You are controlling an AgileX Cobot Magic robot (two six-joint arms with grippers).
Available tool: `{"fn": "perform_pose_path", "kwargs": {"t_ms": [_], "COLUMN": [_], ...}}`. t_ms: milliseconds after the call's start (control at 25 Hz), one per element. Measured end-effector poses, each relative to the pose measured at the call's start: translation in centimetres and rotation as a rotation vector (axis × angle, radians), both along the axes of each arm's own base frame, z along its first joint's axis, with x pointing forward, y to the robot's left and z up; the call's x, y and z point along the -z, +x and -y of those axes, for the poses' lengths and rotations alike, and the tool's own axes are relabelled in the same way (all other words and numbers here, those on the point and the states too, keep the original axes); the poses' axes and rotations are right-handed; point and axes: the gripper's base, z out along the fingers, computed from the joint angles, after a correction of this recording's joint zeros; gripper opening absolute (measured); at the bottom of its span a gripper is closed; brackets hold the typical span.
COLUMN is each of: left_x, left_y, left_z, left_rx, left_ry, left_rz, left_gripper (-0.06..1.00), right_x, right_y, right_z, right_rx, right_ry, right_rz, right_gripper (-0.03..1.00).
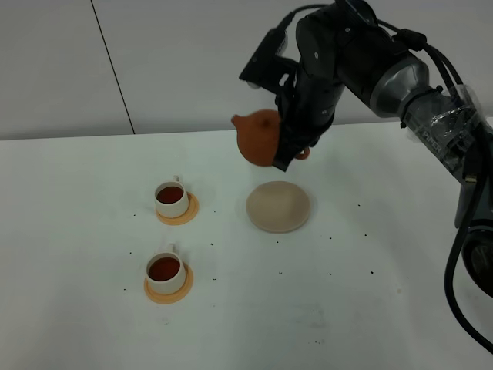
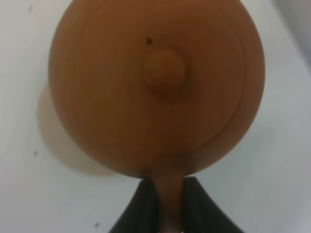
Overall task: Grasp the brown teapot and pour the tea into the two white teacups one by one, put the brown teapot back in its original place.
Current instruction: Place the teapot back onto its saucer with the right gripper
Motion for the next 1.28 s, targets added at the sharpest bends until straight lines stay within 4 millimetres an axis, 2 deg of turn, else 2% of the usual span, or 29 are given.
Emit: {"fn": "perform_pose_path", "kwargs": {"t_ms": [120, 480, 720, 880, 1280], "left_x": [0.0, 0.0, 0.0, 0.0, 0.0], "left_y": [0.0, 0.0, 0.0, 0.0, 0.0], "left_z": [0.0, 0.0, 0.0, 0.0, 0.0], "left_rx": [0.0, 0.001, 0.0, 0.0, 0.0], "left_ry": [0.0, 0.001, 0.0, 0.0, 0.0], "left_rz": [0.0, 0.0, 0.0, 0.0, 0.0], "left_gripper": [0.24, 0.24, 0.24, 0.24, 0.24], "right_x": [1.2, 1.0, 2.7, 3.0, 3.0], "right_y": [-0.4, -0.5, -0.5, -0.1, 0.1], "right_z": [0.3, 1.3, 2.3, 3.0, 2.8], "right_rx": [0.002, 0.009, -0.007, -0.005, -0.033], "right_ry": [-0.033, 0.006, -0.02, -0.018, 0.022], "right_rz": [-0.047, -0.085, -0.142, -0.153, -0.132], "right_gripper": [0.09, 0.09, 0.09, 0.09, 0.09]}}
